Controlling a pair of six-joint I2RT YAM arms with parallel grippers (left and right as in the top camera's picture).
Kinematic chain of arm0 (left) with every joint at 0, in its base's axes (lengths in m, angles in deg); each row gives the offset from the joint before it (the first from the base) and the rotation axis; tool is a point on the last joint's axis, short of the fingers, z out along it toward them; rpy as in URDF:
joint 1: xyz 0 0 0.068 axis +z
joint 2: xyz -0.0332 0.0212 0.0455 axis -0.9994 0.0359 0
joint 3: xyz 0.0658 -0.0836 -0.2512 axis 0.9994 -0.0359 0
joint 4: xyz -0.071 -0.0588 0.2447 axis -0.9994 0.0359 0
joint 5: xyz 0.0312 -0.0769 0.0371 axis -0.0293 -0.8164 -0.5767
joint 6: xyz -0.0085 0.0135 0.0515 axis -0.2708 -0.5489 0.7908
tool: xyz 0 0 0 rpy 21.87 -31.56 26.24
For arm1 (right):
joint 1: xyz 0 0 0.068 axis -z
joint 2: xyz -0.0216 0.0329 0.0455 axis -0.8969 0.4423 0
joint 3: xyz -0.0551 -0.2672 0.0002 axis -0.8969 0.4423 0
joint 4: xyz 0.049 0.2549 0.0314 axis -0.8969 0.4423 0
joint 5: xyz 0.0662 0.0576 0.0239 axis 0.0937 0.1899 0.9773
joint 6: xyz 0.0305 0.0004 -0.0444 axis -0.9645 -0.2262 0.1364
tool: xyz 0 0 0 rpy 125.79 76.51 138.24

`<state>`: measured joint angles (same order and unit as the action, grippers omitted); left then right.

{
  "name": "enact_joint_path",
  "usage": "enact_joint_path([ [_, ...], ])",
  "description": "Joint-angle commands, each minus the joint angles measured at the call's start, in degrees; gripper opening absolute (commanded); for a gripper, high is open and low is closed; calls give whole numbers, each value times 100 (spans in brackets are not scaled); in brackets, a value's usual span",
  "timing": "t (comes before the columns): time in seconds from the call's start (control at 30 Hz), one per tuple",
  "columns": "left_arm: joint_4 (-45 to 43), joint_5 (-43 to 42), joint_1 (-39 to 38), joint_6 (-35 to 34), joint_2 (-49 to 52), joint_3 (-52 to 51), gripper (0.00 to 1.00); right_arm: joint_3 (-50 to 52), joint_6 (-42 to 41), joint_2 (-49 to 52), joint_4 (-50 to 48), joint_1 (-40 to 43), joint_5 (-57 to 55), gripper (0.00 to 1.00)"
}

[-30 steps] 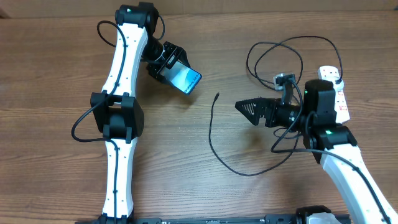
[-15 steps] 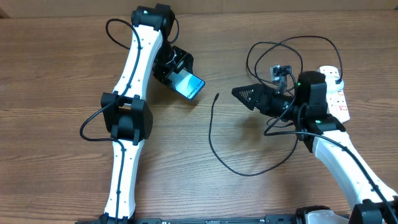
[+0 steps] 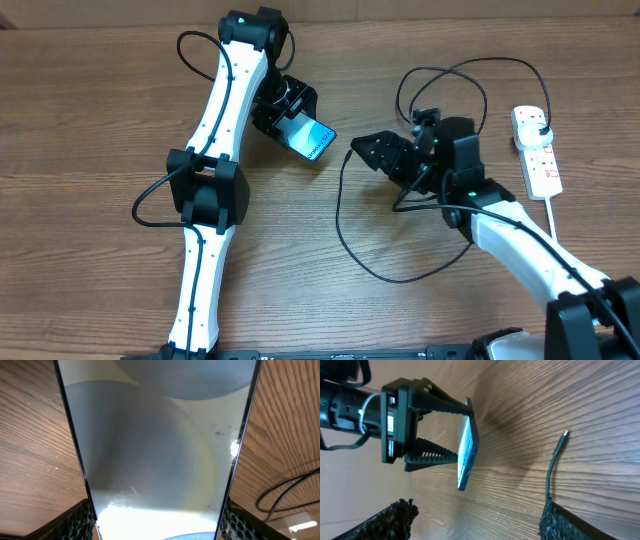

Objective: Plug charger to phone and switch on socket
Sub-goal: 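Grasp the phone's edge with the right gripper beside the left gripper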

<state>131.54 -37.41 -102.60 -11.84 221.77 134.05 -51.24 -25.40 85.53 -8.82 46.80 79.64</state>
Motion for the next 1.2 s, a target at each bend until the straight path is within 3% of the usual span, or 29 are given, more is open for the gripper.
enact_joint_path([
  [0.0,20,-273,-116,-42,42,168,4,-146,-225,199,-232,-229,-321,81],
  [0.5,20,-452,-581,-212,42,166,4,-146,-378,424,-367,-433,-654,73],
  [0.57,20,-577,-619,-214,42,166,4,-146,-496,424,-348,-476,-684,67],
  [1.17,2,-745,-876,-365,42,166,4,-146,-844,450,-236,-560,-1130,48],
])
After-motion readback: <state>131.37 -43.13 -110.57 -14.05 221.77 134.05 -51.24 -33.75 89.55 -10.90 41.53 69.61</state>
